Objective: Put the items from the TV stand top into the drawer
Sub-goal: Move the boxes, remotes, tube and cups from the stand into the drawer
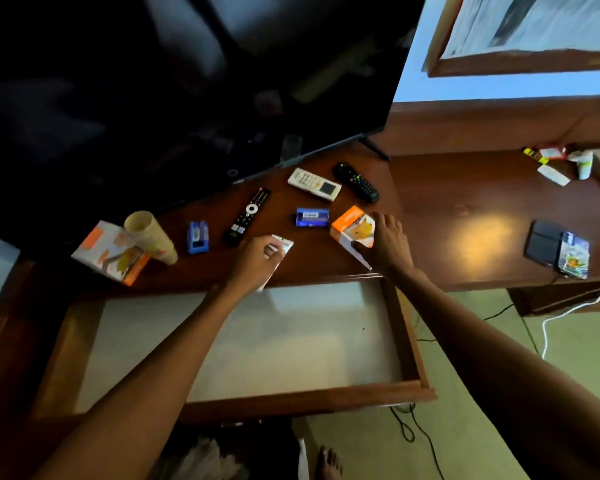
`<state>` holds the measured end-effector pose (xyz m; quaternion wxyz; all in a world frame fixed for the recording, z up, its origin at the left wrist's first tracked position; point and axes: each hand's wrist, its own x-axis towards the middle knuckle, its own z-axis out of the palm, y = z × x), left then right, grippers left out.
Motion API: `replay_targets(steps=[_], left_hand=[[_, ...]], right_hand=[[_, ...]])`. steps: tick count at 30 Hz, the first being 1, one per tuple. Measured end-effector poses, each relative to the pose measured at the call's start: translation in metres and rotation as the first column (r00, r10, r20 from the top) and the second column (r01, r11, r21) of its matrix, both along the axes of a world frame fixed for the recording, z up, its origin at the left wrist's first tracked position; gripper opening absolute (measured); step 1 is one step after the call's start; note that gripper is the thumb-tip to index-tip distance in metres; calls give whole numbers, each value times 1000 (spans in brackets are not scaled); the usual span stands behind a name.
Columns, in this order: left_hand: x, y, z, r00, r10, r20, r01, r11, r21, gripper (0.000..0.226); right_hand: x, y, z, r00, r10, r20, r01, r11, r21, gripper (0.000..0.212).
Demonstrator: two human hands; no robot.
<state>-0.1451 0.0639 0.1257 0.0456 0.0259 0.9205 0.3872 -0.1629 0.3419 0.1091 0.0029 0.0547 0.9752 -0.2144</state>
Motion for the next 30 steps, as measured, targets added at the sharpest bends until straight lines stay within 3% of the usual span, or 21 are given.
replay_targets(steps=[4, 7, 14, 21, 25, 30], left_hand=[[-47, 8, -8, 998, -64, 14, 63, 997, 47, 10], [-72, 9, -16, 997, -64, 47, 61, 997, 57, 10], [-113, 16, -36, 989, -92, 115, 90, 996, 30, 28], [-146, 62, -52, 959, -230, 163, 247, 964, -93, 76], [-148, 69, -71, 954, -265, 140, 290, 934, -207, 72], [-132, 72, -70, 991, -118, 56, 124, 987, -105, 59]], right_hand=[[-29, -2, -7, 971, -92, 221, 71, 992, 100, 104], [-35, 0, -20, 946, -138, 294, 112, 988, 102, 109], [-39, 8, -17, 954, -153, 257, 170, 985, -43, 99], [-41, 29, 10, 960, -190, 204, 216, 970, -112, 103], [-28, 41, 15, 965, -161, 206, 186, 976, -109, 103], [1, 62, 23, 979, -35, 201, 74, 979, -190, 104]])
